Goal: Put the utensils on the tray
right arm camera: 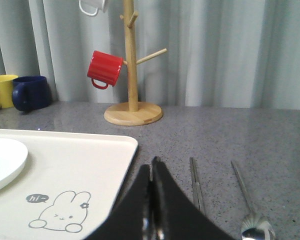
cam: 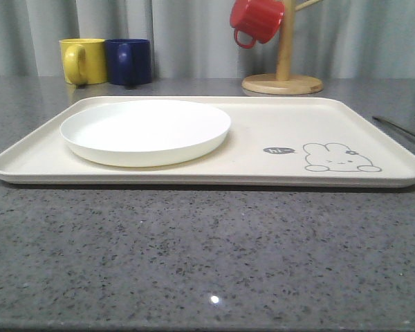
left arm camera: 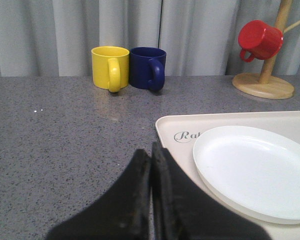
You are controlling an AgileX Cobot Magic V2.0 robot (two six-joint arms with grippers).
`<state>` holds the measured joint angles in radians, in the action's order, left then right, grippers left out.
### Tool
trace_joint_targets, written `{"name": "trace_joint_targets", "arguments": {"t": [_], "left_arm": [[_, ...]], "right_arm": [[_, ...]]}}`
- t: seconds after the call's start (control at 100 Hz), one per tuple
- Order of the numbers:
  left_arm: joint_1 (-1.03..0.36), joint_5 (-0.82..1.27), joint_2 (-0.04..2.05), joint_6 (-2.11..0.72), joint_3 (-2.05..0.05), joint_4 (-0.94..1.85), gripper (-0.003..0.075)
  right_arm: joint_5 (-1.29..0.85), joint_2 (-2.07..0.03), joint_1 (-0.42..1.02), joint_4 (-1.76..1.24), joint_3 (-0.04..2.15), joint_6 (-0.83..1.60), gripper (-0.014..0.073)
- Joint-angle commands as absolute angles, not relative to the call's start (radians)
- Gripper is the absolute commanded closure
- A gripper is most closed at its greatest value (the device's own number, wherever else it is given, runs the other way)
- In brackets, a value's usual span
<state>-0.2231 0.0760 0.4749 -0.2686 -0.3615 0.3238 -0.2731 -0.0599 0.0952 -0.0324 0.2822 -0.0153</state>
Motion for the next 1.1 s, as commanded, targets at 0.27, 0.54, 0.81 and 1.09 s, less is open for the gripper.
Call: {"name": "trace_joint_targets", "arguments": {"t": [0.27,0.54,0.81,1.09], "left_arm": [[-0.23,-0.01,0.477,-0.265,-0.389,0.326,0.0738],[-0.23,-0.01,0.477,-0.265,-0.389,0.326,0.0738],[-0.23,-0.01,0.477,-0.265,-0.389,0.326,0.0738],[-0.23,-0.01,0.477,-0.265,-0.389,0.326,0.0738]], "right_arm": [[-0.742,-0.517,0.089,-0.036,0.768,-0.008,0.0662],[-0.777,-0.786,0.089,-0.036,0.906,-0.008,0.0662],[-0.793,-0.893,0.089,-0.041,0.906,-0.008,0.0441],[-0.786,-0.904,0.089,-0.069,0.906,-0.008,0.02]]}}
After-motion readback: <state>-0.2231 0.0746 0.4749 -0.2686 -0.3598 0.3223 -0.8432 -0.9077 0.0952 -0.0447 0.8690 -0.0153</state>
